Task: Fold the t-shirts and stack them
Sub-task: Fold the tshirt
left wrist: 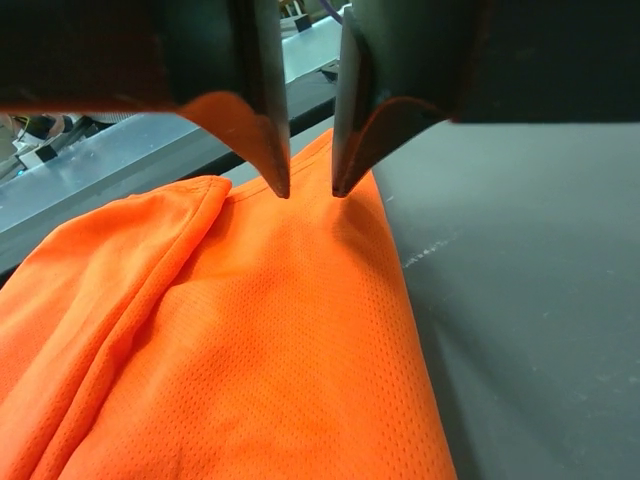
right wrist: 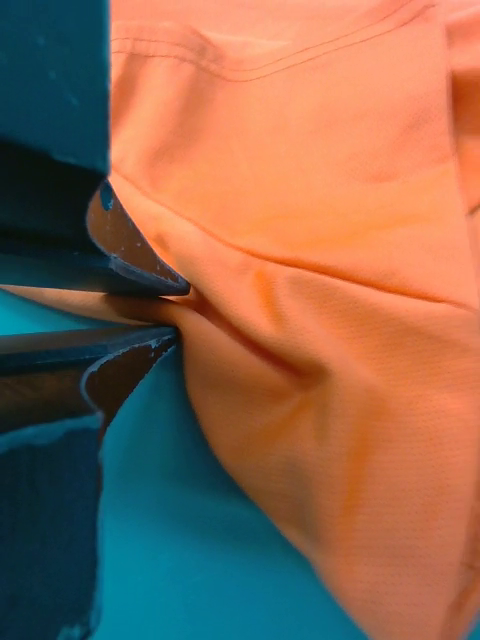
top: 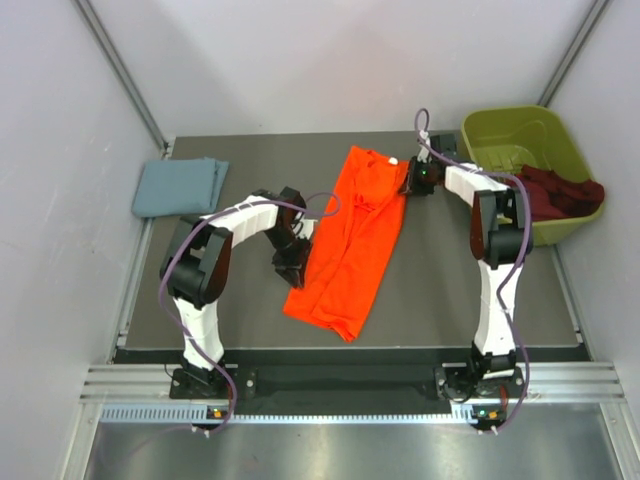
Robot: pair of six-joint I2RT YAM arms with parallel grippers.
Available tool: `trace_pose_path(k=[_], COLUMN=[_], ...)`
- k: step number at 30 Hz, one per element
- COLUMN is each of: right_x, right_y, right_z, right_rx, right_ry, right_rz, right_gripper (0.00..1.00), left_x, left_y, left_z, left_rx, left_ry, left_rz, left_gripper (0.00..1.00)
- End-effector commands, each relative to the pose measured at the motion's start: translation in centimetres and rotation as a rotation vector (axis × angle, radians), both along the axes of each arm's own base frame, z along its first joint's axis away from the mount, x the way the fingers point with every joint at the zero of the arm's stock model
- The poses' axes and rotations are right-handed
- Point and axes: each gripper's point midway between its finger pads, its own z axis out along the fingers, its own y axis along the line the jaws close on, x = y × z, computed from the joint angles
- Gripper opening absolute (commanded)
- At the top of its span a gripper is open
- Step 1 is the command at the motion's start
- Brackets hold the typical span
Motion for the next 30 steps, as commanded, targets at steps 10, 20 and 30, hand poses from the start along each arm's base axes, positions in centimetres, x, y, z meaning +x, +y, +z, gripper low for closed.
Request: trace_pose_path(k=[10,20,30], right_x=[7.6,10.7,11.2], right_y=[3.8,6.9,8.4], right_z=[1.6,1.2,4.0], right_rx=[0.048,0.125,0.143], right_ry=[-0.142,-0.207,-0.278], right_rz=[0.038,0.051,0.077], right_gripper=[0.33,0.35,0.49], left_x=[-1.0,-1.3,-0.1], left_y=[1.0,-0.2,-0.8], left_z=[0.2,0.8,1.8], left_rx=[0.022,0.018,0.056], left_ry=[-0.023,-0.06,-0.157], left_rz=[0.004,-0.056,-0.117], left_gripper=[0.38,0.4,0.6])
